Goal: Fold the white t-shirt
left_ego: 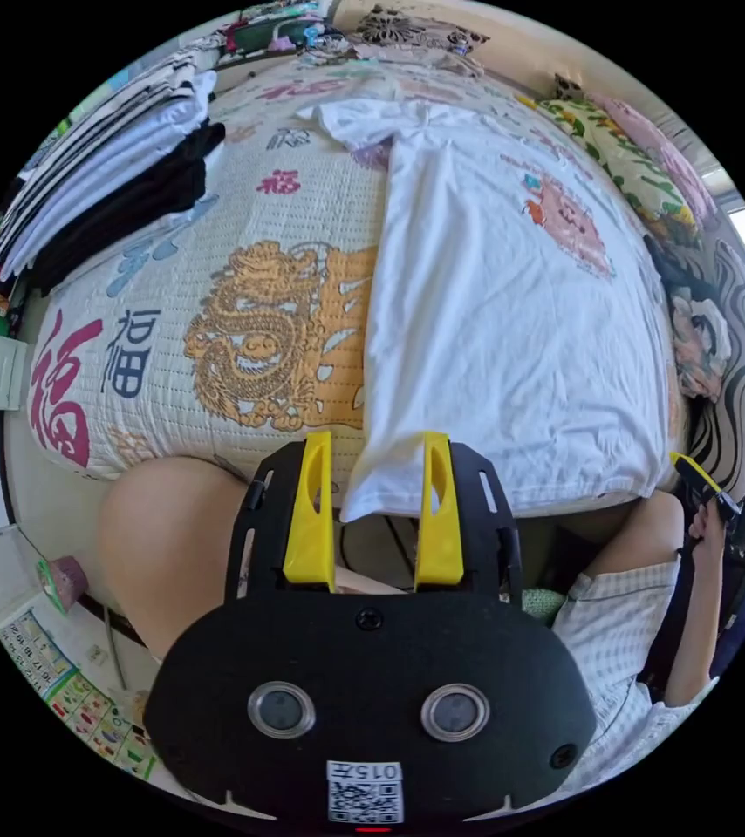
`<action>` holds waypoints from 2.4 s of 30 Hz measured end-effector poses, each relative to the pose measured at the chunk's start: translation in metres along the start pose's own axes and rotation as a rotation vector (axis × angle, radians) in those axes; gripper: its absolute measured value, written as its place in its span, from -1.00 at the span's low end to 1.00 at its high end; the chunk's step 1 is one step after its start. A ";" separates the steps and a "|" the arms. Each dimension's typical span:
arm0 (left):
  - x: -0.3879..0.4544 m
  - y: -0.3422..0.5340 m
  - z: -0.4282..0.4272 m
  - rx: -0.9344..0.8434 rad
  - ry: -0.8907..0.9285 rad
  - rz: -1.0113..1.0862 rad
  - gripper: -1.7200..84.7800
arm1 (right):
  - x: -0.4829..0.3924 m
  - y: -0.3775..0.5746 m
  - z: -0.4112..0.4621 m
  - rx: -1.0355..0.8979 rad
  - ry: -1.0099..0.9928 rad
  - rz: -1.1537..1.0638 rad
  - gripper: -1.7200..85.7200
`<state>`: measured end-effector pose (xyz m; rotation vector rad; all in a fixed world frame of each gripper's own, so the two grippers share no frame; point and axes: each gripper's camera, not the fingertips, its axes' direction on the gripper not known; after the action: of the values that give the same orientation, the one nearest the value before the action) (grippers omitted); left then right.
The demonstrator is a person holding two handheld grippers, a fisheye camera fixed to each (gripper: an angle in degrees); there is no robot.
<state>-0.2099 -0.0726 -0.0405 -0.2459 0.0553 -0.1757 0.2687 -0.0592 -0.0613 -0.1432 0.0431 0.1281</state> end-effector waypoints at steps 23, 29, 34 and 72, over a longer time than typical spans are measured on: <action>0.037 -0.053 -0.007 -0.152 -0.075 0.201 -0.94 | 0.062 -0.071 0.025 -0.219 -0.053 -0.240 -0.94; 0.049 -0.058 0.000 -0.192 -0.072 0.183 -0.78 | 0.073 -0.074 0.026 -0.193 0.014 -0.217 -0.82; 0.053 -0.040 -0.050 0.064 -0.037 0.130 -0.76 | 0.092 -0.064 0.003 -0.072 0.081 -0.161 -0.79; 0.786 -0.439 0.060 0.303 -0.071 0.944 -0.74 | 0.309 -0.305 0.099 0.314 -0.368 0.332 -0.78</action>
<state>0.4946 -0.6190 0.1003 0.0933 0.0687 0.7600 0.6183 -0.3061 0.0632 0.2042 -0.2806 0.4739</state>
